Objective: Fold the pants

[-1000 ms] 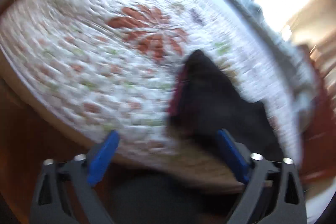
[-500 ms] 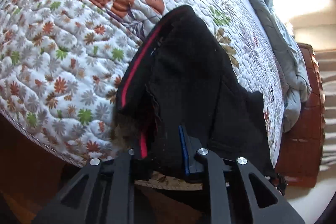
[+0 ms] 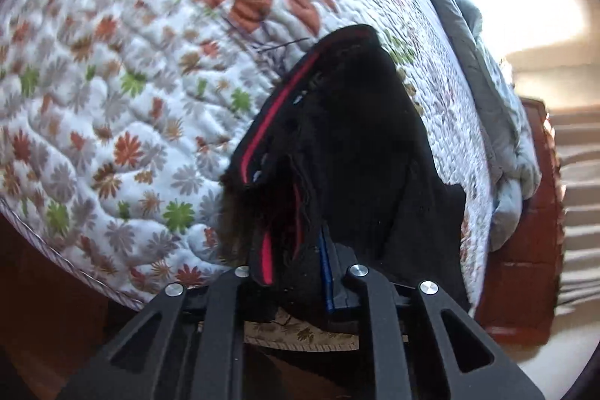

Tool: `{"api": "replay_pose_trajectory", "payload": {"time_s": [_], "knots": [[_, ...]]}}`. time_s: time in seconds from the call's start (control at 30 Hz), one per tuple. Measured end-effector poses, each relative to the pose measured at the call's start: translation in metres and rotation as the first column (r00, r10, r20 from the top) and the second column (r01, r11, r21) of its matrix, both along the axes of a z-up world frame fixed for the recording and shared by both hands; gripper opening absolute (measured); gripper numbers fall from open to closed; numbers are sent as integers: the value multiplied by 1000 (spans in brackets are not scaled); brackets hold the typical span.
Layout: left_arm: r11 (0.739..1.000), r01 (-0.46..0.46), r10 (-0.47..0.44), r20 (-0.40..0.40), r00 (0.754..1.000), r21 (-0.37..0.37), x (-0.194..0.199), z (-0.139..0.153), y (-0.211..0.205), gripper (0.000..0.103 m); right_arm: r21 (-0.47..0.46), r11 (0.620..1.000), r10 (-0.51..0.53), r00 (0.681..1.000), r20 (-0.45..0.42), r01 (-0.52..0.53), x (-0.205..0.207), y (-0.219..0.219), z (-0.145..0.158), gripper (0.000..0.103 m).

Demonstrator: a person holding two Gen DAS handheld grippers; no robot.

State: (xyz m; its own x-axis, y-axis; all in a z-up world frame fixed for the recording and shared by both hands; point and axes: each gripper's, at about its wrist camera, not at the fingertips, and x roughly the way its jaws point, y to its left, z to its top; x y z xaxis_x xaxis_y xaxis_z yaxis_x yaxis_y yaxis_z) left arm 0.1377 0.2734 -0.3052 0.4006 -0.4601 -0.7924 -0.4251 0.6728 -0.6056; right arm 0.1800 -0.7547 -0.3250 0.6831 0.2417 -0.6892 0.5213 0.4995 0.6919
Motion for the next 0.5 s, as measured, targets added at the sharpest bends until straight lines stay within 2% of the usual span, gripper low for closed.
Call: {"api": "replay_pose_trajectory", "payload": {"time_s": [0.13,0.2,0.3,0.4,0.47,0.5], "knots": [[997,49,-51,27,998,54,15,16,-12,18,-29,999,31,999,15,-31,-1,4,13,5],[998,46,-47,28,998,53,11,17,-11,18,-33,999,33,999,24,-32,-1,5,15,5],[999,28,-29,30,999,31,5,14,-7,19,-32,999,32,999,-14,-32,11,3,6,5],[999,37,-38,35,999,30,-8,13,1,21,-10,999,38,999,-39,-38,14,1,-3,10],[998,50,-51,43,998,36,-9,15,2,23,-5,999,44,998,-41,-44,10,3,2,27],[998,53,-55,52,997,39,-9,17,3,25,-21,998,57,998,-36,-58,7,7,8,30]]}}
